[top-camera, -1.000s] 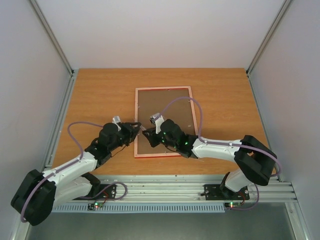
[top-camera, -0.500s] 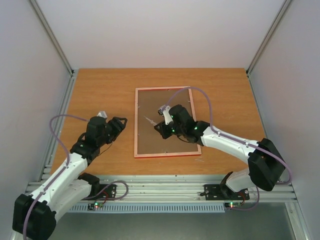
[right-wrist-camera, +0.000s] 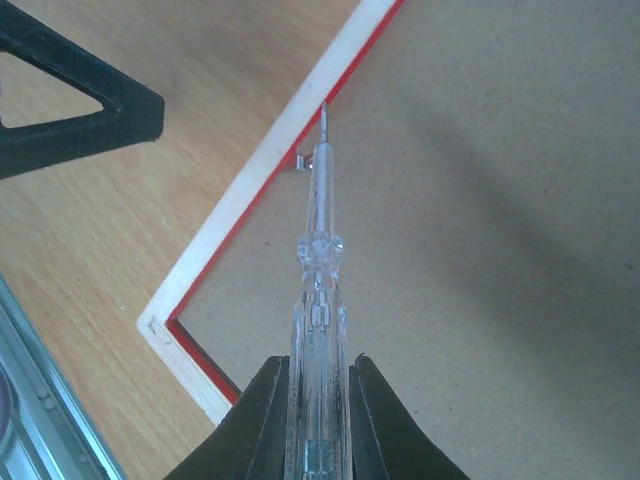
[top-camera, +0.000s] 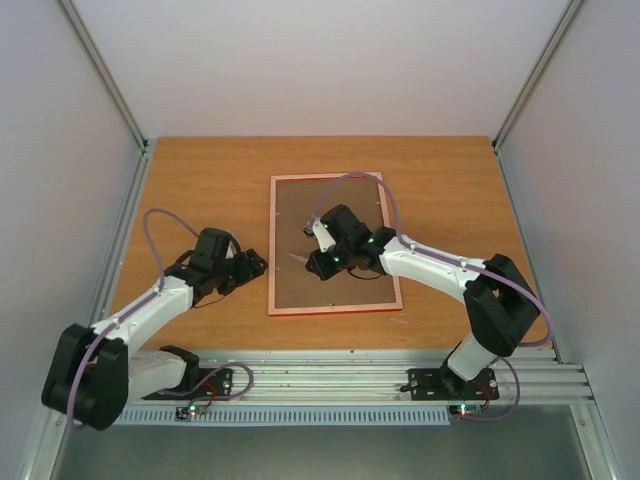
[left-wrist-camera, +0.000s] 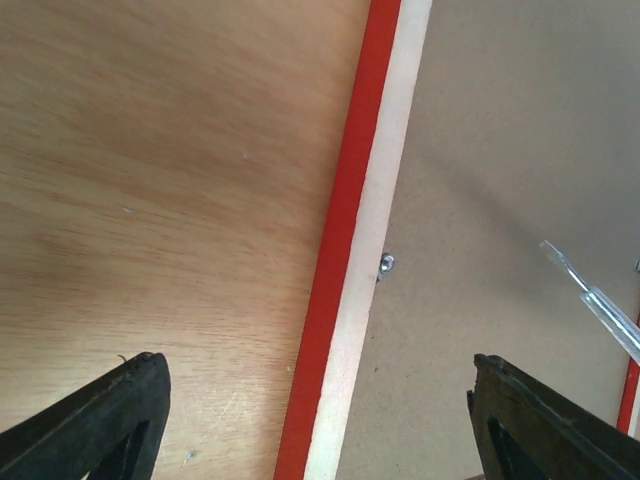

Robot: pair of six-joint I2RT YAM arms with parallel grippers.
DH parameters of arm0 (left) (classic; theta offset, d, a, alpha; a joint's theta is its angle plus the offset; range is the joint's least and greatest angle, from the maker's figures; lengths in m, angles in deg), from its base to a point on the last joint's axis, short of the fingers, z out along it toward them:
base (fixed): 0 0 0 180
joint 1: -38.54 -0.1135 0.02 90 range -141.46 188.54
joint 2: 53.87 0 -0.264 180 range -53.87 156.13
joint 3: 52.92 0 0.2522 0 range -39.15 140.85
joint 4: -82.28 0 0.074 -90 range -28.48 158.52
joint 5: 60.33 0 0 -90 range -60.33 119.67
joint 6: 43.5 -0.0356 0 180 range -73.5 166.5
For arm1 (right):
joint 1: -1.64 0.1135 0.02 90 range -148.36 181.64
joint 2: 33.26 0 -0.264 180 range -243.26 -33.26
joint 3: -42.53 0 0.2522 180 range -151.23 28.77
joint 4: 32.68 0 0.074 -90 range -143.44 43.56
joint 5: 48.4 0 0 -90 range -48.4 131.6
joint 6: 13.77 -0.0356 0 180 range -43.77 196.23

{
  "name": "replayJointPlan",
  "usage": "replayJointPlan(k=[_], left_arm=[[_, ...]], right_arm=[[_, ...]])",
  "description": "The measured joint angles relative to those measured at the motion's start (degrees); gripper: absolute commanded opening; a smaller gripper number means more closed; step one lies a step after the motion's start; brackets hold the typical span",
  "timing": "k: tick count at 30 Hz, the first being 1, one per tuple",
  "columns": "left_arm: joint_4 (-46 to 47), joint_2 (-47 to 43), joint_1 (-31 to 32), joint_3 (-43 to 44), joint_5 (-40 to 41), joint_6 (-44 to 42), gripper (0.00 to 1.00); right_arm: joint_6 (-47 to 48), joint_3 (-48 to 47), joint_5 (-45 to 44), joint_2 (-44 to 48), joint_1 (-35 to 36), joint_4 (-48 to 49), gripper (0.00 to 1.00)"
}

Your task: Take the photo out of the frame

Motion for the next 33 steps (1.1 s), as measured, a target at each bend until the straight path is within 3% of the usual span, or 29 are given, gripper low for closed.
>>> replayJointPlan(k=[4, 10, 23, 33], left_arm=[[2.25, 5.66, -0.04, 0.0, -3.5, -0.44, 0.75], [5.86, 13.16, -0.22, 0.66, -8.15, -0.72, 0.57], [11.32, 19.65, -0.24, 0.98, -13.31, -0.7, 0.22], [12.07, 19.58, -0.48, 0.98, -14.1, -0.94, 0.15]], right_arm=[[0.13, -1.6, 1.27, -3.19, 0.0, -1.07, 0.01], [0.31, -3.5, 3.32, -6.6, 0.02, -1.16, 0.01], [0.28, -5.88, 6.1, -11.13, 0.02, -1.2, 0.01], [0.09, -6.1, 6.51, -12.52, 0.02, -1.33, 0.01]])
